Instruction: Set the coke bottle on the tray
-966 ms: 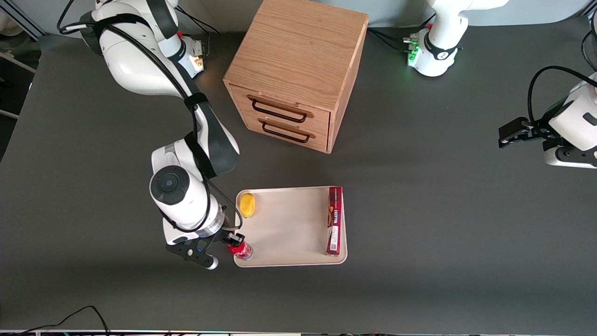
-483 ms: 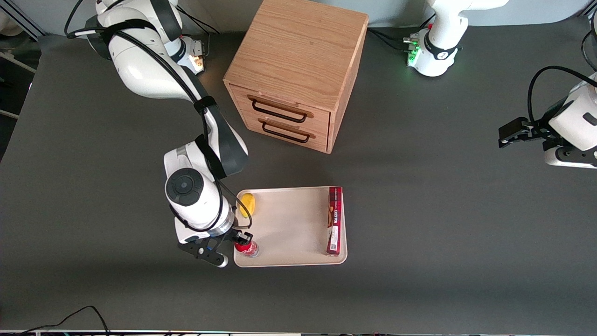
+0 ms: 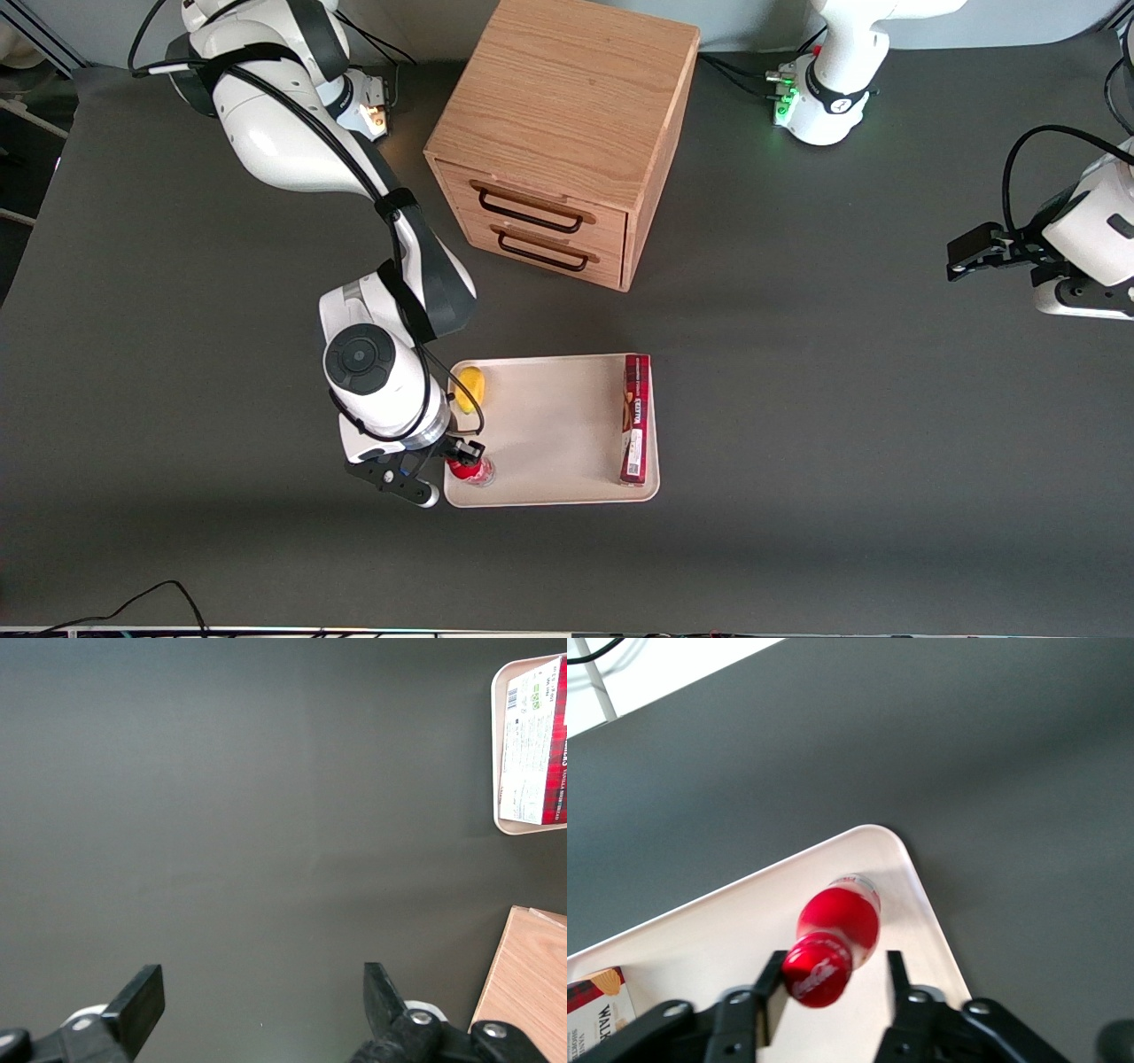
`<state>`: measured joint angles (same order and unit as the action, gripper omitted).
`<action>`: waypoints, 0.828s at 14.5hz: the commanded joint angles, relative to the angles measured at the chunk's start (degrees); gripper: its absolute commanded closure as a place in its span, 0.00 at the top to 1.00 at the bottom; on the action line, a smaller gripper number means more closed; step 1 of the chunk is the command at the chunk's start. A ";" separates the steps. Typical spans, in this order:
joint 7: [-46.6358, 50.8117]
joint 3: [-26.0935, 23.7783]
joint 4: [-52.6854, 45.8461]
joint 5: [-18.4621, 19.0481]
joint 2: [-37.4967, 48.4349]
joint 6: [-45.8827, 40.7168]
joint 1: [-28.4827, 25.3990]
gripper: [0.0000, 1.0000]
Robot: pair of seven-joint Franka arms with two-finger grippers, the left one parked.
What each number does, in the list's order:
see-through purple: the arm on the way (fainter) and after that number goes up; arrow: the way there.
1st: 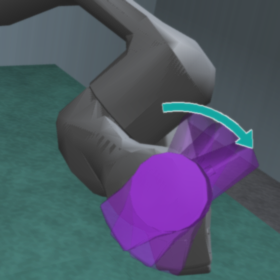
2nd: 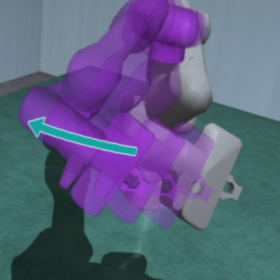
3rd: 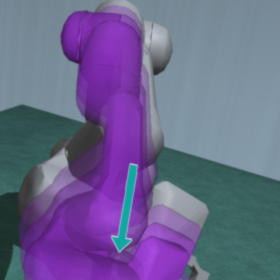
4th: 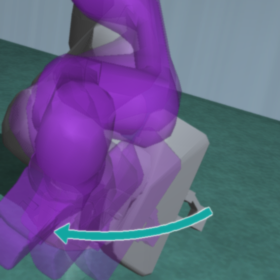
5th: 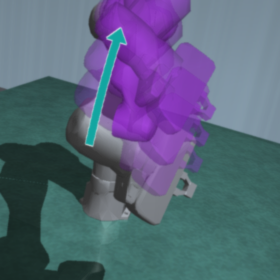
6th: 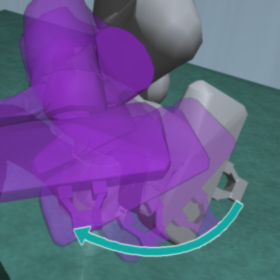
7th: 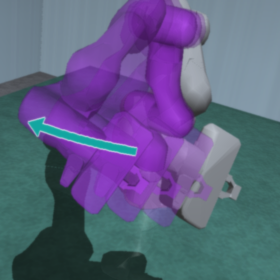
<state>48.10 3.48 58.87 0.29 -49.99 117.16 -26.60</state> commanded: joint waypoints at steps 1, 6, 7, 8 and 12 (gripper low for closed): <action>1.29 1.01 -1.92 0.59 -0.63 0.08 -0.83 1.00; -3.42 0.22 4.46 -0.02 8.47 -8.16 1.80 1.00; -6.85 -0.31 8.76 -0.46 12.77 -8.96 2.77 1.00; -8.71 -0.75 13.93 -0.98 17.95 -9.40 4.34 1.00; -18.80 -2.59 28.55 -1.34 32.30 -12.29 10.06 1.00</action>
<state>35.11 2.37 74.52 -0.06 -28.05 104.96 -19.02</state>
